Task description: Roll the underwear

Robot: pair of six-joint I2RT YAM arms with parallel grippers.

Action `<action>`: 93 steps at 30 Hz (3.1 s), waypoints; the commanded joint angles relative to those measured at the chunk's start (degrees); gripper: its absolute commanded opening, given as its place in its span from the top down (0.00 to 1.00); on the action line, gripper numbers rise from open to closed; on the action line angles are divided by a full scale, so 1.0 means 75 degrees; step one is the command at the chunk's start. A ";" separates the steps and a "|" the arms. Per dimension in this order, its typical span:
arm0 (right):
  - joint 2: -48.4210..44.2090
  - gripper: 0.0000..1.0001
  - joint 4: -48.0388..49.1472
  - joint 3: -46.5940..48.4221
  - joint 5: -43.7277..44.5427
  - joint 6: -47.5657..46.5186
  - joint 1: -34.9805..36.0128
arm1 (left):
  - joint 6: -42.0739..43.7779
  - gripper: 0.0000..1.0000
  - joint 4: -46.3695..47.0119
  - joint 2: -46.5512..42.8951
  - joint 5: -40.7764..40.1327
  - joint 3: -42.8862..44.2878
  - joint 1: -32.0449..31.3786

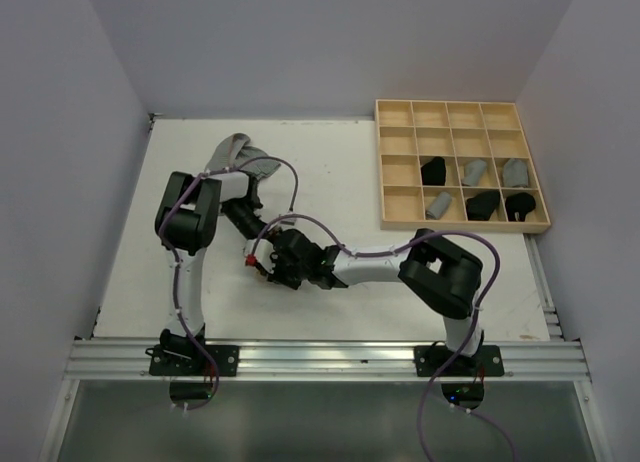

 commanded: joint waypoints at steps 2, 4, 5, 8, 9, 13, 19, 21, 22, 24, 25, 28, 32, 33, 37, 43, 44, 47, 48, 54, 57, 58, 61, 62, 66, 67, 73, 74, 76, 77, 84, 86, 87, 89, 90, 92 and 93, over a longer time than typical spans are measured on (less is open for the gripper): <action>-0.0017 1.00 -0.0095 -0.0310 -0.1004 0.0693 -0.0204 | 0.0290 0.61 0.1334 -0.0872 -0.0328 -0.0070 0.0490; 0.0053 1.00 -0.0131 -0.0381 -0.1450 0.1160 -0.0404 | 0.0418 0.54 0.1229 -0.1654 0.0106 0.0000 0.0807; 0.0088 1.00 -0.0119 -0.0392 -0.1917 0.1337 -0.0509 | 0.0477 0.53 0.1182 -0.1926 0.0270 0.0012 0.1215; 0.0357 1.00 -0.0107 -0.0358 -0.2866 0.1889 -0.1094 | 0.0699 0.52 0.1228 -0.2993 0.0599 -0.0069 0.2128; 0.0451 1.00 -0.0119 -0.0230 -0.3068 0.2249 -0.1201 | 0.0700 0.52 0.1309 -0.3251 0.0692 -0.0209 0.2342; 0.1503 1.00 -0.0807 0.0543 -0.4264 0.3071 -0.1647 | 0.0770 0.52 0.1766 -0.4704 0.0576 -0.1052 0.3093; 0.2548 1.00 -0.0859 0.1435 -0.5259 0.4148 -0.1939 | 0.0924 0.47 0.3745 -0.7153 0.0179 -0.3992 0.2827; 0.2760 1.00 -0.0554 0.1377 -0.5506 0.4501 -0.2092 | 0.0748 0.47 0.4635 -0.7807 -0.0207 -0.4939 0.2463; 0.2819 1.00 -0.0355 0.1377 -0.5716 0.4723 -0.2127 | 0.0678 0.47 0.4928 -0.7997 -0.0348 -0.5235 0.2102; 0.3064 1.00 -0.0260 0.1400 -0.5940 0.4935 -0.2279 | 0.0653 0.46 0.5656 -0.8488 -0.0665 -0.5948 0.1679; 0.3146 1.00 -0.0120 0.1424 -0.6080 0.5145 -0.2315 | 0.0619 0.45 0.5890 -0.8619 -0.0747 -0.6138 0.1351; 0.3428 0.99 -0.0106 0.1529 -0.6292 0.5404 -0.2397 | 0.0384 0.44 0.6804 -0.8890 -0.1087 -0.6631 0.0800; 0.3768 0.98 -0.0259 0.1833 -0.6421 0.5662 -0.2420 | 0.0208 0.44 0.7578 -0.8796 -0.1451 -0.6808 0.0318; 0.3826 0.98 -0.0271 0.1857 -0.6387 0.5721 -0.2444 | 0.0173 0.44 0.7684 -0.8715 -0.1591 -0.6831 0.0247; 0.4072 0.97 -0.0306 0.1928 -0.6456 0.5990 -0.2456 | 0.0091 0.43 0.8200 -0.8550 -0.1990 -0.6948 -0.0314; 0.4284 0.95 0.0149 0.1905 -0.6749 0.6669 -0.2561 | 0.0033 0.47 0.8785 -0.7637 -0.2657 -0.7007 -0.0866; 0.4284 0.94 0.0162 0.1870 -0.6761 0.6706 -0.2584 | -0.0060 0.49 0.8810 -0.7462 -0.2983 -0.6949 -0.0925; 0.4191 0.88 0.0104 0.1846 -0.6820 0.6764 -0.2596 | -0.0131 0.73 0.8285 -0.6503 -0.3290 -0.6541 -0.0996; 0.4144 0.86 0.0092 0.1834 -0.6820 0.6799 -0.2619 | -0.0097 0.83 0.8109 -0.6395 -0.3326 -0.6469 -0.0996; 0.3349 0.65 0.0244 0.1472 -0.6668 0.6964 -0.2889 | 0.0161 1.00 0.6832 -0.5961 -0.3374 -0.6164 -0.0996; 0.2705 0.54 -0.0001 0.1272 -0.6352 0.6766 -0.3170 | 0.0255 1.00 0.6140 -0.5749 -0.3291 -0.5965 -0.0984; 0.2516 0.53 -0.0257 0.1248 -0.6247 0.6683 -0.3333 | 0.0267 1.00 0.5964 -0.5738 -0.3280 -0.5953 -0.0984; 0.1860 0.50 -0.1020 0.1248 -0.5778 0.6226 -0.3684 | 0.0278 1.00 0.5613 -0.5691 -0.3221 -0.5848 -0.0984; 0.1719 0.49 -0.1160 0.1260 -0.5661 0.6144 -0.3767 | 0.0255 1.00 0.5518 -0.5598 -0.3175 -0.5743 -0.0984; 0.0922 0.49 -0.1876 0.1190 -0.4970 0.5548 -0.4154 | 0.0185 1.00 0.5003 -0.5223 -0.2905 -0.5298 -0.0961; 0.0723 0.49 -0.1854 0.1085 -0.4725 0.5465 -0.4236 | 0.0138 1.00 0.4688 -0.5094 -0.2800 -0.5134 -0.0949; -0.1397 0.48 -0.1526 -0.0295 -0.3832 0.4692 -0.4260 | 0.0570 1.00 0.2626 -0.2987 -0.1769 -0.2897 -0.0399; -0.1910 0.48 -0.1456 -0.0484 -0.3669 0.4563 -0.4249 | 0.0606 0.98 0.2356 -0.2253 -0.1629 -0.2163 -0.0305; -0.2347 0.48 -0.1303 -0.0801 -0.3633 0.4153 -0.4167 | 0.0839 0.95 0.1469 -0.1499 -0.1452 -0.1386 -0.0047; -0.2581 0.48 -0.1279 -0.1058 -0.3400 0.3989 -0.4085 | 0.0841 0.94 0.1219 -0.0799 -0.1312 -0.0617 0.0023; -0.3462 0.46 -0.1070 -0.1423 -0.1503 0.2221 -0.2458 | -0.0072 0.88 0.1170 0.0555 -0.1241 0.0797 0.0188; -0.3381 0.45 -0.0800 -0.1447 -0.1266 0.2008 -0.1988 | -0.0236 0.87 0.1170 0.0625 -0.1194 0.0902 0.0176; -0.3311 0.44 -0.0613 -0.1412 -0.1103 0.1612 -0.1859 | -0.0353 0.87 0.1181 0.0672 -0.1159 0.0949 0.0130; -0.2960 0.43 -0.0553 -0.1202 -0.0915 0.1108 -0.1508 | -0.0786 0.87 0.1181 0.0824 -0.1077 0.1078 0.0094; -0.2807 0.43 -0.0552 -0.1085 -0.0775 0.0930 -0.1286 | -0.0904 0.87 0.1181 0.0860 -0.1053 0.1113 0.0071; -0.2280 0.42 -0.0541 -0.0652 -0.0516 0.0440 -0.1097 | -0.1162 0.88 0.1216 0.0883 -0.0983 0.1056 0.0024; -0.2081 0.42 -0.0552 -0.0511 -0.0434 0.0274 -0.0945 | -0.1291 0.88 0.1251 0.0907 -0.0948 0.1032 0.0012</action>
